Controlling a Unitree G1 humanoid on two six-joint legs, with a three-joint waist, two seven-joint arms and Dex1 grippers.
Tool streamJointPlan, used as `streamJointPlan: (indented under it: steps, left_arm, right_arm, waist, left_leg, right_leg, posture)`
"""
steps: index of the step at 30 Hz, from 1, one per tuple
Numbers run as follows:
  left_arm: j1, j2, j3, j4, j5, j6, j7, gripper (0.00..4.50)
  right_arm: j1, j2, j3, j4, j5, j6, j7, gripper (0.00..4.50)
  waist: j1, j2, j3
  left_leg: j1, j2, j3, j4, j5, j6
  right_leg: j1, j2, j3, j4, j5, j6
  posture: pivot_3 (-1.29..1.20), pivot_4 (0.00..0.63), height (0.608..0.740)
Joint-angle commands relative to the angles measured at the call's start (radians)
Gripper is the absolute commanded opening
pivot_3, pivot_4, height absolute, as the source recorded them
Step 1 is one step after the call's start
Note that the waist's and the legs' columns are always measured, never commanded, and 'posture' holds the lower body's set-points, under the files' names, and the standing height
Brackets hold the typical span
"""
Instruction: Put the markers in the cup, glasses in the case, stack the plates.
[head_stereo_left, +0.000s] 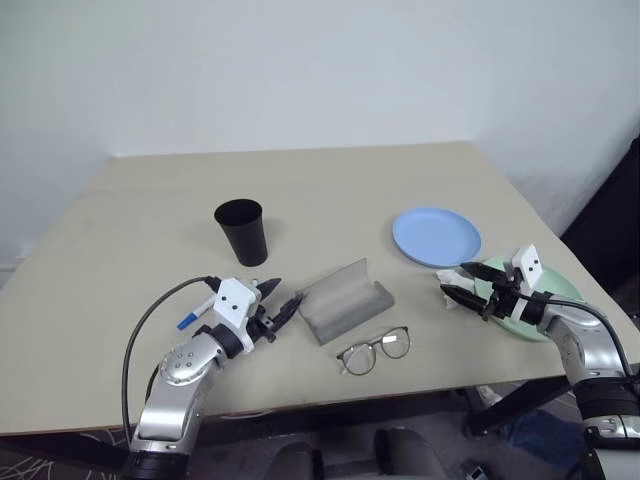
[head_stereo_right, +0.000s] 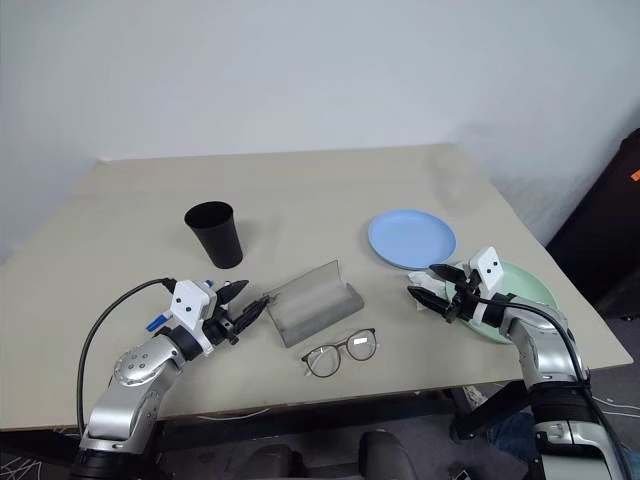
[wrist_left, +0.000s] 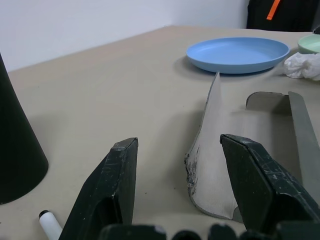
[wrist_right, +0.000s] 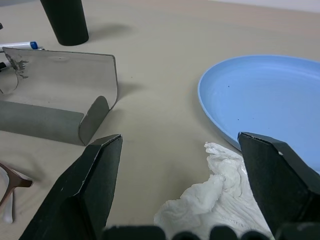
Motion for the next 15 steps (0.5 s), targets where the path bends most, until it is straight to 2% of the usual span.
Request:
streamJointPlan:
  steps: [1,15]
  left_arm:
    - [-0.003,0.012,0.010,-0.041,-0.009,-0.002,-0.005,2.74]
    - [-0.018,0.030,0.022,-0.006,-0.017,-0.019,-0.037,2.74]
  right_arm:
    - [-0.023,-0.003,-0.012,-0.018,0.000,-0.025,0.007,4.00]
    - [0.033,-0.015,-0.025,-0.063,0.008,-0.031,0.011,4.00]
  waist:
    - [0.000,0.000,0.000]
    - [0.001,0.000,0.000]
  left_leg:
    - [0.000,0.000,0.000,0.000,0.000,0.000]
    - [0.000,0.000,0.000,0.000,0.000,0.000]
  right_leg:
    - [0.000,0.000,0.000,0.000,0.000,0.000]
    - [0.000,0.000,0.000,0.000,0.000,0.000]
  posture:
    - [0.00,0.000,0.740]
    - [0.00,0.000,0.740]
